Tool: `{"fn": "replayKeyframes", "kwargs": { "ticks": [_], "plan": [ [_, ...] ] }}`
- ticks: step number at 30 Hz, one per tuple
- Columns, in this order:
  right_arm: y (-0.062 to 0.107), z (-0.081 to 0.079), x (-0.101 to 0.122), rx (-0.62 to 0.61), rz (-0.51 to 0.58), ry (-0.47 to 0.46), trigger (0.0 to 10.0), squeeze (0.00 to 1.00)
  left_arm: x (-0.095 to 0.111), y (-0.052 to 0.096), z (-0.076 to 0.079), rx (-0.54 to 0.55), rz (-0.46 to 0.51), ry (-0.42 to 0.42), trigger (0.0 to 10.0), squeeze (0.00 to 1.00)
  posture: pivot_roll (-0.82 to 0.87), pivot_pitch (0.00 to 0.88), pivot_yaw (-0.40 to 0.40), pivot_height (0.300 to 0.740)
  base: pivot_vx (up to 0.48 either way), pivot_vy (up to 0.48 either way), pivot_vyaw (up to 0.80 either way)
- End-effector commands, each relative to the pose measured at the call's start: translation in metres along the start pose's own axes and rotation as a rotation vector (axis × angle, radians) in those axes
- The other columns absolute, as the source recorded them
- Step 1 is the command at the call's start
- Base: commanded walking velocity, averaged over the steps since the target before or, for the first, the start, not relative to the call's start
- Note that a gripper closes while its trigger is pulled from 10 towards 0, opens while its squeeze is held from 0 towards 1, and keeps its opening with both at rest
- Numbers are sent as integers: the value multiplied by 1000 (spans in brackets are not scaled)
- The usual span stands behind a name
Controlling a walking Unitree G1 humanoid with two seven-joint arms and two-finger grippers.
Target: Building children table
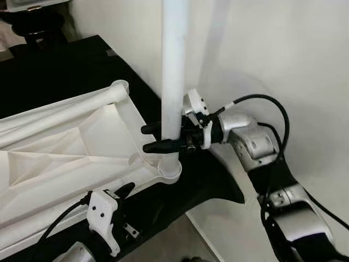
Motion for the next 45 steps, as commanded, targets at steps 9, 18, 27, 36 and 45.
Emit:
{"fn": "replayKeyframes", "kwargs": {
  "ticks": [9,18,27,36,45],
  "plan": [
    [12,-2,-68,-1075,49,-293,0,0,0,3,-5,9,-15,-17,10000,0,-240,203,-20,740,0,0,0],
    [-25,-21,-63,-814,45,-296,10000,451,-6,-1,-7,31,-23,-27,10000,0,-217,128,-45,740,0,0,0],
    [-29,-39,-45,-569,146,-281,10000,1000,-10,-2,-14,94,-47,-39,10000,0,-238,92,-43,740,0,0,0],
    [10,-56,-74,-611,34,-214,10000,1000,-13,7,-37,365,-148,-125,10000,0,-249,89,-42,740,0,0,0],
    [56,-63,-108,-877,29,-264,10000,894,-15,36,-47,630,-259,-227,10000,0,-234,89,-17,740,0,0,0]
  ]
}}
Point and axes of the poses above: a point about 5 cm out from each wrist's last joint towards the gripper, its own y axis pointing back from the gripper into the wrist, its own x axis along the axis of the wrist's last joint, z = x × y, the point moved 2 cm from there along -y, pointing out of the wrist towards the gripper, and after that the axes turned 9 degrees about -y, right-handed, at the moved point
